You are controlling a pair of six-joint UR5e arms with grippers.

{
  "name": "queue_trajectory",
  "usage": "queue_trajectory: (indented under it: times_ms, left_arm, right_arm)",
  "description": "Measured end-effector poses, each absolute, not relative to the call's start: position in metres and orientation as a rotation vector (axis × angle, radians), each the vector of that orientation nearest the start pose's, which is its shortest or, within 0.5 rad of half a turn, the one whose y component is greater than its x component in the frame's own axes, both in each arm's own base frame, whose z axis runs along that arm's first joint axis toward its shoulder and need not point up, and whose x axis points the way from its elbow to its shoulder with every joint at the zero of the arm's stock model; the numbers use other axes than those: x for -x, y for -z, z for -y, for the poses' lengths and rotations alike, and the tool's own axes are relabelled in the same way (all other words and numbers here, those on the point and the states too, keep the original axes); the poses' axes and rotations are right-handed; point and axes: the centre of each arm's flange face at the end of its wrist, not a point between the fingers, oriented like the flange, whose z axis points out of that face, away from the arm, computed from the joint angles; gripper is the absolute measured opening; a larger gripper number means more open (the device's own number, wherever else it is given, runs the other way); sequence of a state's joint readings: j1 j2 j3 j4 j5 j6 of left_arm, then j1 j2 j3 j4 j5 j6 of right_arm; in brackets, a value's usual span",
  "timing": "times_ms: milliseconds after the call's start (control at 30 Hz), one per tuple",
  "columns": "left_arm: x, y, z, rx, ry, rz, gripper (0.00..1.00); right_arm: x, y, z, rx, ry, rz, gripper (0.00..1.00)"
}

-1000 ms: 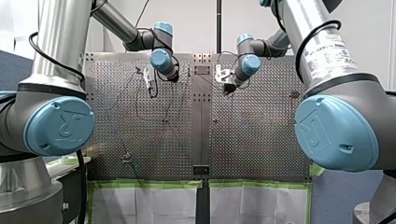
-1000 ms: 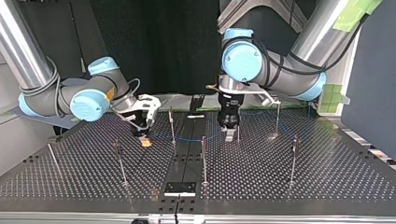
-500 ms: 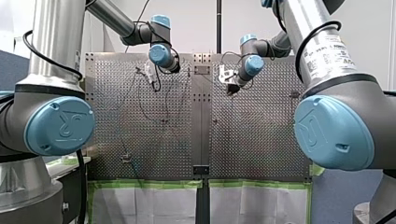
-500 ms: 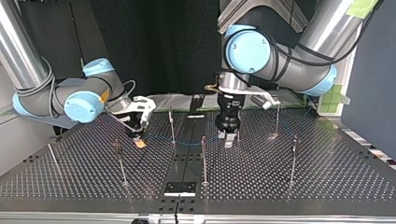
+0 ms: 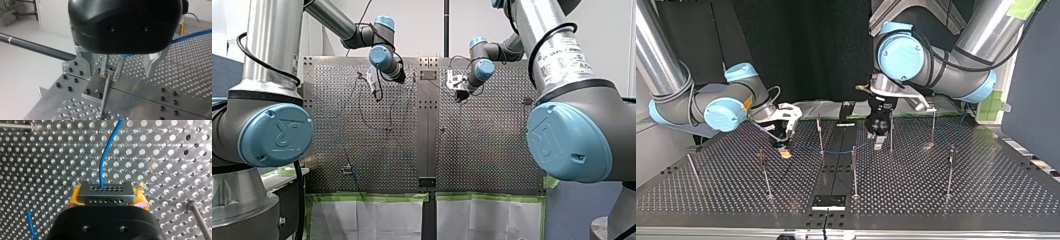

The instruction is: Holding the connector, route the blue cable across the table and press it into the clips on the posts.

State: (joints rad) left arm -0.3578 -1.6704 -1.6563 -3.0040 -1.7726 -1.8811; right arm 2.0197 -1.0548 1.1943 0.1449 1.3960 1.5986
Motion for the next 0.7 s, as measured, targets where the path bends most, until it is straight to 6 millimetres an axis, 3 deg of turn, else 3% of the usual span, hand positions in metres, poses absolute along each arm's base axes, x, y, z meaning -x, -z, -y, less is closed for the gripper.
queue_trajectory:
  times_ms: [367,700]
  left_arm:
    - [-0.437,-0.406,0.286,0.104,0.34,-1.705,1.0]
    - [-0.416,-0.432,0.28,0.091,0.357,-1.697,1.0]
  right_arm:
    - [-0.424,-0.355,0.533,-1.896,-1.487,1.059,0.0]
    - [-0.423,-0.355,0.534,-1.894,-1.487,1.061,0.0]
